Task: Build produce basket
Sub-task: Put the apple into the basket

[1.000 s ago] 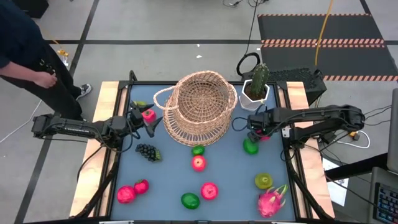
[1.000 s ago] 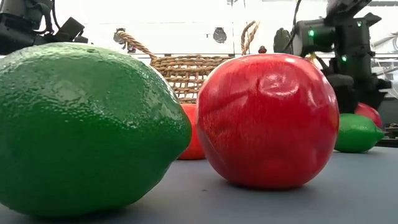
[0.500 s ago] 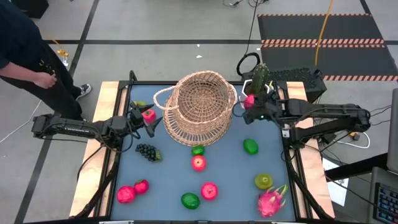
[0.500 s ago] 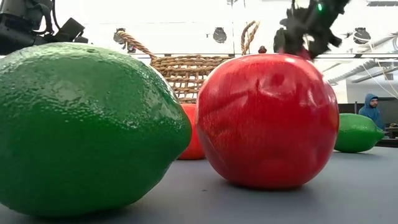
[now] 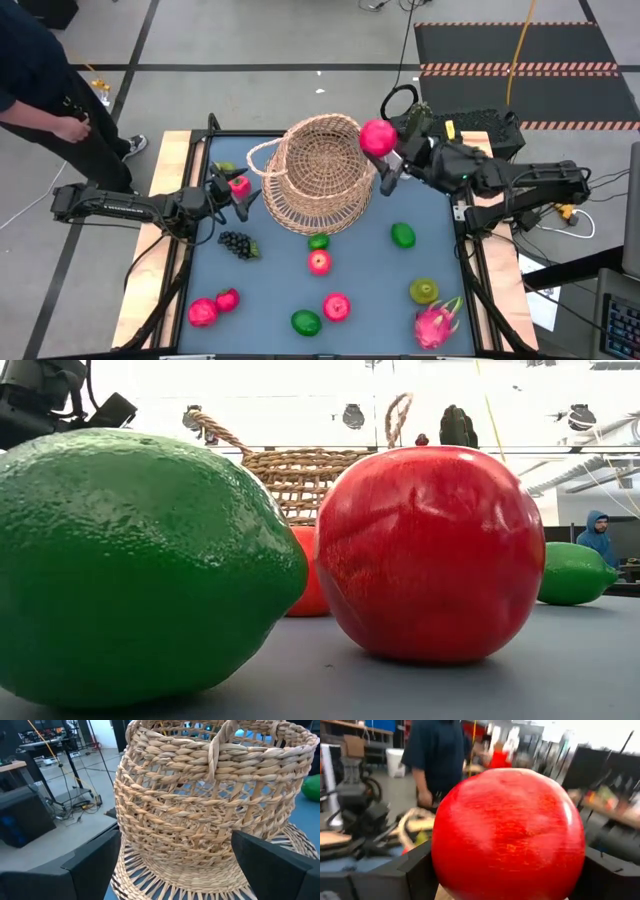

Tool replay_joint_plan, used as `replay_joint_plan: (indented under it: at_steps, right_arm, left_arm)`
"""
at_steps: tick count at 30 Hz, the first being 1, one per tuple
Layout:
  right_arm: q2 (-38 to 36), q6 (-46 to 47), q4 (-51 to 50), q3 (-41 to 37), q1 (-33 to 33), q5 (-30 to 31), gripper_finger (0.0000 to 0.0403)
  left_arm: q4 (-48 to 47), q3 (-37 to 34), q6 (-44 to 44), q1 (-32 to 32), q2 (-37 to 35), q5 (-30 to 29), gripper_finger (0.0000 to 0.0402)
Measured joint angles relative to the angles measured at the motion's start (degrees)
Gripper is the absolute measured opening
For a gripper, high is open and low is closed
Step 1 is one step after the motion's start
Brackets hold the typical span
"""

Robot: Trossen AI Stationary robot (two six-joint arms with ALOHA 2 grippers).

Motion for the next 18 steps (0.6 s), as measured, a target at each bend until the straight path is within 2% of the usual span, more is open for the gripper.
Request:
replay_joint_plan:
  at_steps: [3,8,14,18]
  right_arm:
    - [2.6,-5.1,1.3,3.3,-2.0,-0.2,0.0314]
    - [9.5,-8.2,-2.7,7.8,-5.7,-1.4,0.0314]
    - [19.0,-9.8,-6.1,14.4,-9.8,-10.1,0.0314]
    - [24.6,-9.9,-5.2,16.0,-11.2,-19.1,0.0314]
  left_arm:
    - [-0.1,0.0,0.3,0.0,0.0,0.0,0.0381]
    - [-0.2,0.0,0.3,0.0,0.0,0.0,0.0381]
    - [-0.2,0.0,-0.2,0.0,0.0,0.0,0.0381]
    - [-0.2,0.0,-0.7,0.0,0.0,0.0,0.0381]
